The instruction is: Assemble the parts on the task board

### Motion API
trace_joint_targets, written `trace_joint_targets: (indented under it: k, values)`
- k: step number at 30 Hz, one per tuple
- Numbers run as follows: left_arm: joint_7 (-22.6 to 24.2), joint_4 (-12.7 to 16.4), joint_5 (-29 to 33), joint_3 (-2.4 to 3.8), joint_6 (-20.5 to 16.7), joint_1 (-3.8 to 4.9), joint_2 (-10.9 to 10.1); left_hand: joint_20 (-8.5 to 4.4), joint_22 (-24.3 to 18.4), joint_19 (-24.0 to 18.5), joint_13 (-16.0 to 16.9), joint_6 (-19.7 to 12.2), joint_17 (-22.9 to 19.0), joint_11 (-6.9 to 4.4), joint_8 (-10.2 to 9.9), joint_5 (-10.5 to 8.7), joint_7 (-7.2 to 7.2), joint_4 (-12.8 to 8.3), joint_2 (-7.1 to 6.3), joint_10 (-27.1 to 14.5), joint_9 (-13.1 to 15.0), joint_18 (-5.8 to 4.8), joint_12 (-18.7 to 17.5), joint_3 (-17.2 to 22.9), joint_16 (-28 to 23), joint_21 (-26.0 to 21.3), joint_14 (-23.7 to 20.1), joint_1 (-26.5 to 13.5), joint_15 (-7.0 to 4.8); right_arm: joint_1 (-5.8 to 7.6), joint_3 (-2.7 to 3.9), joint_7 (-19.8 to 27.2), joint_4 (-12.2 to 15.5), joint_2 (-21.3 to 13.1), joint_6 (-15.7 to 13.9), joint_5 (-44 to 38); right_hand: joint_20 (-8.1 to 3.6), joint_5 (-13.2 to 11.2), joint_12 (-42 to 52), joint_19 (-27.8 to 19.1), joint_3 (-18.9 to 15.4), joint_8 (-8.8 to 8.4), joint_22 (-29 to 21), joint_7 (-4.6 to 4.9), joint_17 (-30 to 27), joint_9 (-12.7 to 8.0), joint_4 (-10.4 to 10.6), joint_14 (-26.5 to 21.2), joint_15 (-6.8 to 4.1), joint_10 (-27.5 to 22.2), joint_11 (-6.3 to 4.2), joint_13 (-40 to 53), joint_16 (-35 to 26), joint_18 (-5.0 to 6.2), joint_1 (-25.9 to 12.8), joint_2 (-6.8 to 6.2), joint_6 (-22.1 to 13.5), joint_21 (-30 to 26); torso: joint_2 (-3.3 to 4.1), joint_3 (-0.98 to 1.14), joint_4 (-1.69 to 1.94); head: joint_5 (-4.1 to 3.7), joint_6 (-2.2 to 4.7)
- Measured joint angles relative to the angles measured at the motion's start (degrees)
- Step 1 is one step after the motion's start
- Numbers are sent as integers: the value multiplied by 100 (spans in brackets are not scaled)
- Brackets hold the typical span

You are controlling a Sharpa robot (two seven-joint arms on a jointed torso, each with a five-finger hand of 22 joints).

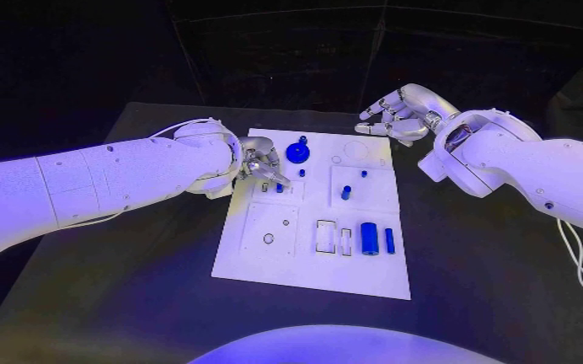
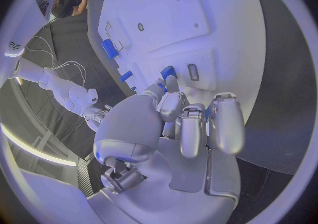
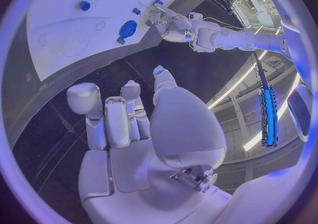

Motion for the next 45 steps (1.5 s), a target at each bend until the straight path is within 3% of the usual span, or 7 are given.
trace_joint_targets:
  k: [11,28,32,35,38,42,45]
  values:
    - [0,22,0,-2,-1,-2,-29,0,13,0,14,23,0,0,0,0,23,190,-174,0,12,0,0,-333,0,0,0,-312,0,0,0,1,-8,9,1,0,0,30,0,0,0,0,-5,0,-7,0,0,0,0,0,0,0,0,0,0,0,0,-22,-1,-1,0,10,-9]
    - [0,116,31,2,-114,-3,-139,0,-22,0,-28,23,0,1,-22,0,23,394,-154,-1,24,0,-27,-695,0,-45,0,-512,0,-1,0,7,-29,22,0,7,0,30,0,0,-12,0,-11,0,-6,0,12,0,0,0,0,-18,0,0,0,0,0,-22,-1,-1,0,11,24]
    - [1,183,144,113,-171,8,-258,0,-192,0,-258,-163,0,88,-205,0,116,452,-149,-168,-44,0,-232,-805,0,-204,0,-516,0,-1,-1,11,-55,25,-1,11,0,30,0,0,-12,0,-11,0,-6,0,12,0,0,0,0,-18,0,0,0,0,0,-22,-4,-1,0,7,43]
    - [2,203,274,211,-168,120,-330,53,-371,-3,-507,-533,0,227,-531,0,267,481,-117,-352,-228,0,-447,-908,0,-358,-11,-485,119,-1,-1,13,-74,30,-1,15,0,30,0,0,-12,0,-11,0,-6,0,12,0,0,0,0,-18,0,0,0,0,0,-22,-5,-1,0,1,57]
    - [5,116,393,259,-58,285,-359,123,-498,-21,-647,-697,0,329,-765,0,391,479,-49,-453,-398,0,-560,-954,0,-477,-10,-416,196,-1,-1,15,-92,36,-1,18,0,30,0,0,-12,0,-10,0,-6,0,12,0,0,0,0,-18,0,0,0,0,0,-22,-5,-1,0,1,77]
    - [6,-191,488,279,265,447,-292,164,-549,-38,-703,-716,0,358,-858,0,410,490,-27,-482,-502,0,-577,-1012,0,-510,-9,-394,236,-1,-1,18,-111,48,-1,22,0,29,0,0,-12,0,-10,0,-11,0,12,0,0,0,0,-18,0,0,0,0,0,-22,-5,1,0,11,101]
    - [5,-458,492,286,528,506,-176,173,-548,-29,-702,-693,0,358,-882,0,434,527,-27,-482,-550,0,-577,-1050,0,-511,-9,-394,237,-1,-1,20,-120,60,-1,24,0,29,0,0,-35,0,-17,0,-11,0,35,0,0,0,0,-17,0,0,0,0,0,-22,-5,1,0,18,125]
